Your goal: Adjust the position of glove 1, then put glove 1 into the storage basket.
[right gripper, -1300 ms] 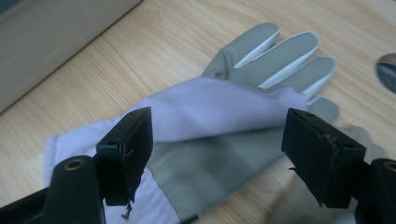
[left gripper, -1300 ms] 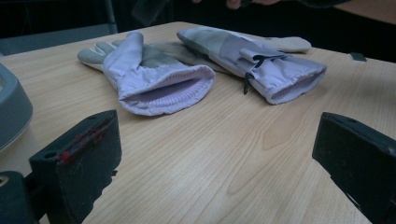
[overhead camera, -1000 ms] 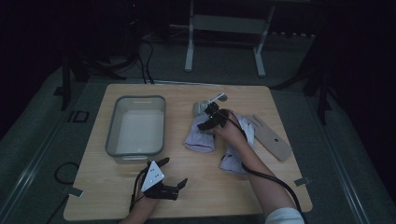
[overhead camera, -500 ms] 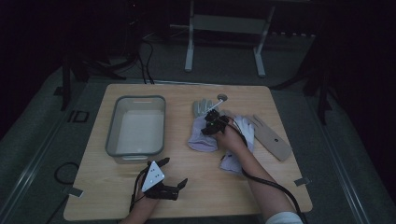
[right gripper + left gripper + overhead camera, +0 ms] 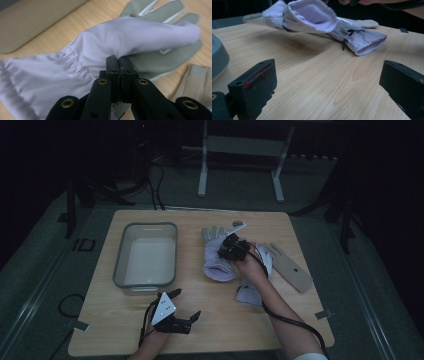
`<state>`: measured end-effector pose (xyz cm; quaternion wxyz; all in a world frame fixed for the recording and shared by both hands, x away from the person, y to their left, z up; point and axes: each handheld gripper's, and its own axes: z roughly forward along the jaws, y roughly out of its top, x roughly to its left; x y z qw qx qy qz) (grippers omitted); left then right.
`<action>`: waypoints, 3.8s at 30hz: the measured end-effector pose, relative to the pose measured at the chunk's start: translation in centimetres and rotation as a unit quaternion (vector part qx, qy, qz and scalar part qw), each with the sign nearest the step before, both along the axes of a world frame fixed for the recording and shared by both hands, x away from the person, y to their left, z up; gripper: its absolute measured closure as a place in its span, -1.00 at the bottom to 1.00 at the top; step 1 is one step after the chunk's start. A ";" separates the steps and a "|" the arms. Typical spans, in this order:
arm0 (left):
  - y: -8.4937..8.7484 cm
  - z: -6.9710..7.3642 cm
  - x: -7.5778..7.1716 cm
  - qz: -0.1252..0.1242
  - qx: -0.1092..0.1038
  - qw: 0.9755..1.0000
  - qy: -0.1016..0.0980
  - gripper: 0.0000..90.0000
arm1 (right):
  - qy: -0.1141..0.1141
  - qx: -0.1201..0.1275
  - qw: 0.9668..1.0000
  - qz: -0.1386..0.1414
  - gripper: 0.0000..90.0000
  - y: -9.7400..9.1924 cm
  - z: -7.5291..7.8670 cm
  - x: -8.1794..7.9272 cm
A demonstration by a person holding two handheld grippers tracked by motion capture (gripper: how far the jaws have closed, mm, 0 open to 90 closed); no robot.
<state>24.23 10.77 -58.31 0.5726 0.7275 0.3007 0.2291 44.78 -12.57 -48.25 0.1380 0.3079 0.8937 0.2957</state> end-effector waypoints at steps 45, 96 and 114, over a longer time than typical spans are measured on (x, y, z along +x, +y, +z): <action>0.0 0.0 0.0 0.003 -0.002 1.000 0.001 -0.97 | 0.020 -0.003 1.000 0.015 0.71 -4.0 -5.2 -9.1; 0.0 0.0 0.0 0.004 -0.003 1.000 0.004 -0.97 | 0.017 -0.039 0.999 -0.020 -0.06 -14.3 -1.8 -4.4; 0.0 0.0 0.0 0.004 -0.002 1.000 0.004 -0.97 | 0.033 -0.027 0.998 -0.046 0.70 -14.1 -3.7 -4.5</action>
